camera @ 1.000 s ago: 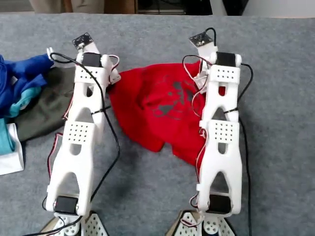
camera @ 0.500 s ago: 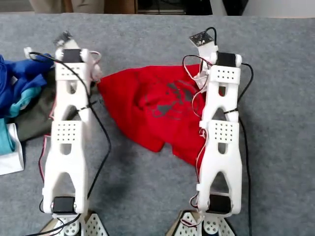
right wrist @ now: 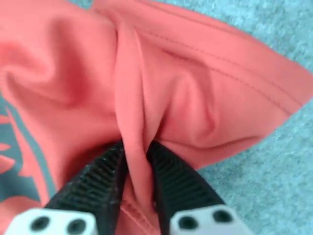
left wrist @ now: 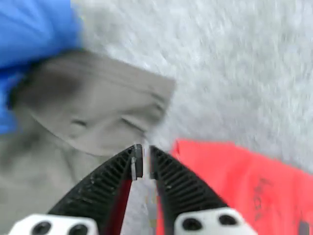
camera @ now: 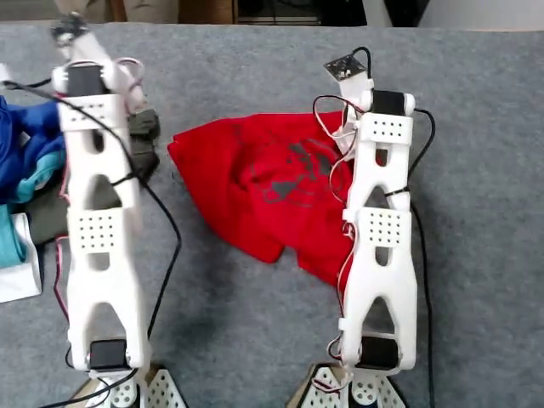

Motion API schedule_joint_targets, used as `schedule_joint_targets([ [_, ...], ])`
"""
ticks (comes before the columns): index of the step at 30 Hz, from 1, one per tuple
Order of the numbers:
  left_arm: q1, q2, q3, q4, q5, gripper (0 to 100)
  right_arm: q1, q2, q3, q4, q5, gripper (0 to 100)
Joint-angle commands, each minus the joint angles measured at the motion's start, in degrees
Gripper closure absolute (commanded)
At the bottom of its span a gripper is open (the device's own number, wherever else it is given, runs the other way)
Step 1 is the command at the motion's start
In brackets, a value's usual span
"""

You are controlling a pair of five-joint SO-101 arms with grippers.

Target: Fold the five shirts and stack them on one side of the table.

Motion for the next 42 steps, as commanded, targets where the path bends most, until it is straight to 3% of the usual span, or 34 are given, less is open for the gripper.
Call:
schedule_joint_targets([
  [1,3.43,-0.84,1.93,0.44,3.34,82,-1.45,-0.22,-2.59,0.62,0.09,97.6],
  [3,3.78,0.66,3.43,0.18,7.03,78,-1.45,-0.13,-2.59,0.62,0.09,97.6],
  [11,3.34,8.92,5.19,-1.58,15.38,78,-1.45,-0.13,-2.59,0.62,0.09,97.6],
  [14,4.57,9.89,5.19,-1.49,15.38,80,-1.45,-0.04,-2.59,0.62,0.09,97.6],
  [20,6.07,10.42,5.36,-1.76,15.38,98,-1.45,-0.04,-2.59,0.53,0.09,97.6],
  [24,5.80,9.89,5.01,-0.97,15.56,98,-1.45,-0.04,-2.59,0.53,0.09,97.6],
  [29,5.89,7.25,-5.45,-0.26,15.21,98,-1.45,-0.04,-2.59,0.44,0.09,97.6],
  [35,7.91,-0.57,-4.75,-0.18,12.84,98,-1.36,-0.22,-2.59,0.44,0.09,97.6],
  [42,9.85,-0.84,-4.48,0.79,12.75,98,-1.01,-0.40,-2.68,0.26,0.09,97.6],
])
